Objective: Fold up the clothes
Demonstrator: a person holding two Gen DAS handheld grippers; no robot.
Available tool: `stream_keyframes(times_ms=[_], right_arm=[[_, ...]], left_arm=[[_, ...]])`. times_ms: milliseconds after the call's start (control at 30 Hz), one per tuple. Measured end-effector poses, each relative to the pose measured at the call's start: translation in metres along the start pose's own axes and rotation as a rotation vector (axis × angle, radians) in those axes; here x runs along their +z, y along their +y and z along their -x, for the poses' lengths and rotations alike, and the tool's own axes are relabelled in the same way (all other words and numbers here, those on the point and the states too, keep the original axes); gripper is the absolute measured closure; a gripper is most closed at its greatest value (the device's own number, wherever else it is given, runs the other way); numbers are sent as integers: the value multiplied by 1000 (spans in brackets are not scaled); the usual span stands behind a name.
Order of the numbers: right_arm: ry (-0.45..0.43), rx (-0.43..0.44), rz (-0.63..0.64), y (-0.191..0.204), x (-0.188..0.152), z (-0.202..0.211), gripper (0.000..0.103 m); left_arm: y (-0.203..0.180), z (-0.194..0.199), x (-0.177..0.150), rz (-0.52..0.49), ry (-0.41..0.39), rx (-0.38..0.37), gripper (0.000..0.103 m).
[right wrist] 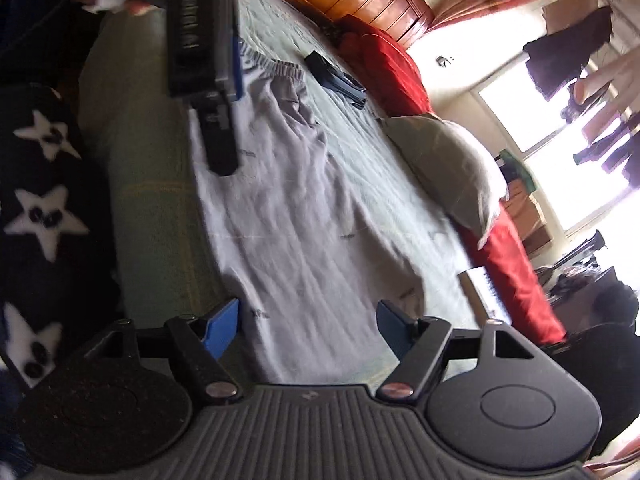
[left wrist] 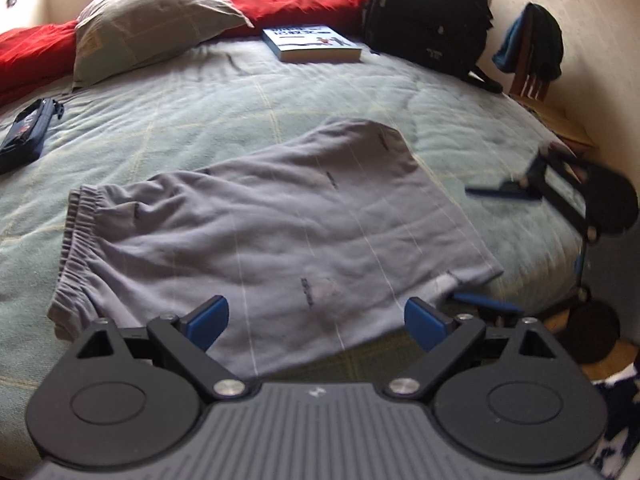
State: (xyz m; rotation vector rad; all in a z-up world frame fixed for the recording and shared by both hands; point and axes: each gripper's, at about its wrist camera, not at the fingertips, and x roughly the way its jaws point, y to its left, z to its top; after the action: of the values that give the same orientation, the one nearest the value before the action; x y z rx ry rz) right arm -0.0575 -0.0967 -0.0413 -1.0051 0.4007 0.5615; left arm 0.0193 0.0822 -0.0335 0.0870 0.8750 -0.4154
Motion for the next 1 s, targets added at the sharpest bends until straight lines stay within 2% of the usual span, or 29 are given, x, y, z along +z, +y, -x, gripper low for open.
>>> stream_keyframes(times_ms=[167,367,400,500,567,700,767,933,1000], right_arm=[[5,-12,-105,-23,-6,2,20],[9,-9,-94,-16,-10,3,20],[9,-9,-92,-14,-10,3,20],[11,-37,-87,-14,-10,1,20],[5,-56,-93,-16,-10,2,20],[-5,-65,-121,-24,-11,8,19],[-3,-59,-121,-23,-13,9,19],[-15,2,-87,-13,-16,9,19],[-19,-9,-75,-9,-14,5,19]], left_arm=[[-17,-12,-7,-106,4,42,9],[-32,-28,-8,-202,-3,133,8],[-34,-27,-7,-204,-6,139,8],[-43,-23,-4,-222,-41,59,8],[-53,-26,-2,-255,-58,44,8],[-71,-45,2,-336,-73,113,8],[-72,-51,6,-340,-79,144,8],[-59,-40,14,-266,-109,70,8],[-57,-37,15,-255,-112,63,8]])
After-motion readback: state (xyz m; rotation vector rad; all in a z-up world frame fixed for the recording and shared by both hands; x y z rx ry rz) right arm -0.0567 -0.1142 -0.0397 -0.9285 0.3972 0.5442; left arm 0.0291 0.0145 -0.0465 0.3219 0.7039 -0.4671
